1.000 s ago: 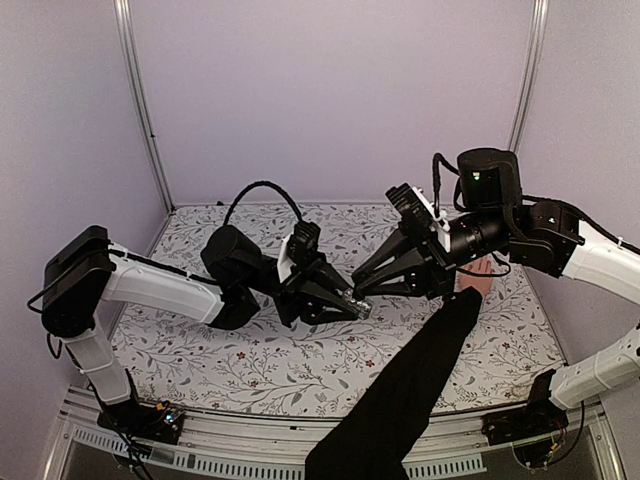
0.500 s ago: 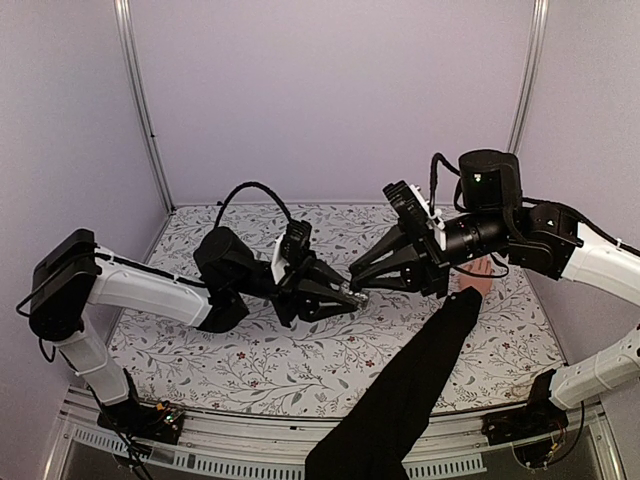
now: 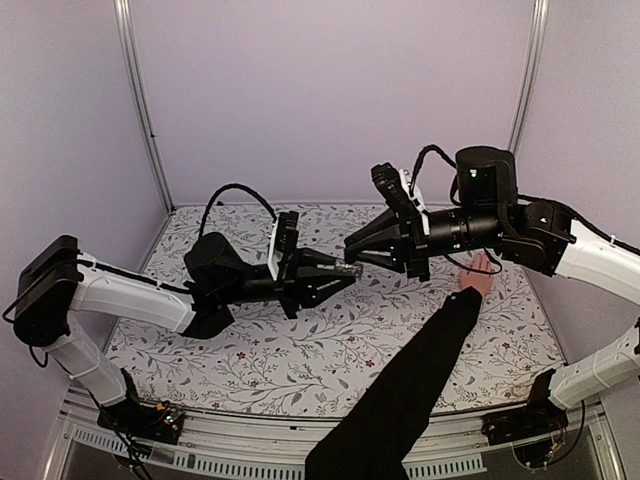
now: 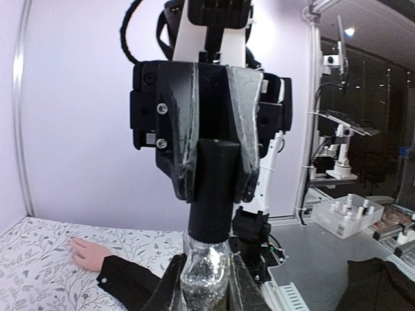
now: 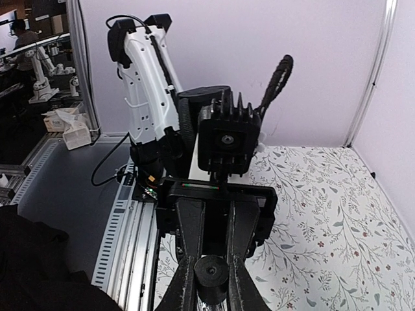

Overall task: Paint the nails
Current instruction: Screw the nail polish bottle.

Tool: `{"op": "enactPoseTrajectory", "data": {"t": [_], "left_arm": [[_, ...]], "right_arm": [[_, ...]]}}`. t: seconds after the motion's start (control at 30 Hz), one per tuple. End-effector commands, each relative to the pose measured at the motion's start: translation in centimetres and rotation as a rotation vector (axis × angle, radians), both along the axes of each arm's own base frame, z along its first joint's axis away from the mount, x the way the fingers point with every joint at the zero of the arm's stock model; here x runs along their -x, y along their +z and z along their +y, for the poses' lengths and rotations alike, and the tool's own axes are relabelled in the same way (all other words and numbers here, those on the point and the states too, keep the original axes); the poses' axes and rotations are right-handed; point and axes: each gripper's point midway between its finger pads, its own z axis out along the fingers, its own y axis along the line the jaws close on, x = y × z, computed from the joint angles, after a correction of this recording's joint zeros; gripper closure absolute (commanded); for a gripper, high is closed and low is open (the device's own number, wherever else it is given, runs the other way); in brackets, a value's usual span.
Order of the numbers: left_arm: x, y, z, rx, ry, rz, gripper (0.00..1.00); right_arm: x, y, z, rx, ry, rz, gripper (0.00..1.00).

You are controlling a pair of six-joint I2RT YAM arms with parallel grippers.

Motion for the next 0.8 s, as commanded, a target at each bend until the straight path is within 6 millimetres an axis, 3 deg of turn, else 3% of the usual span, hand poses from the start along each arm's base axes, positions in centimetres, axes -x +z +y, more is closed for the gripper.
{"op": "enactPoseTrajectory", "data": {"t": [0.0,0.17,0.33,0.57,0.77], "left_arm": [[-5.1,4.1,2.2,0.133,0.315,0.003,1.0],[-6.8,3.8,3.2,0.156,0.448,0.02,1.0],[-7.7,4.0,3.6,0.182,0.572,0.005,1.0],[-9.3,3.9,4.3,0.189,0.724,0.022,1.0],[-8.6,3.3,3.8,0.162,0.664,0.011,1.0]], "right_arm": [[-0.7,-6.3,0.9,0.187,-0.056,0.149,0.94],[-3.1,-7.2,1.2,0.194,-0.169,0.178,0.94],[-5.5,-6.6,1.4,0.13,-0.295,0.209,0.95],[-7.3,-7.2,1.8,0.099,-0.396,0.268,0.92],[-7.1,-6.1,1.7,0.07,-0.382,0.257,0.68]]}}
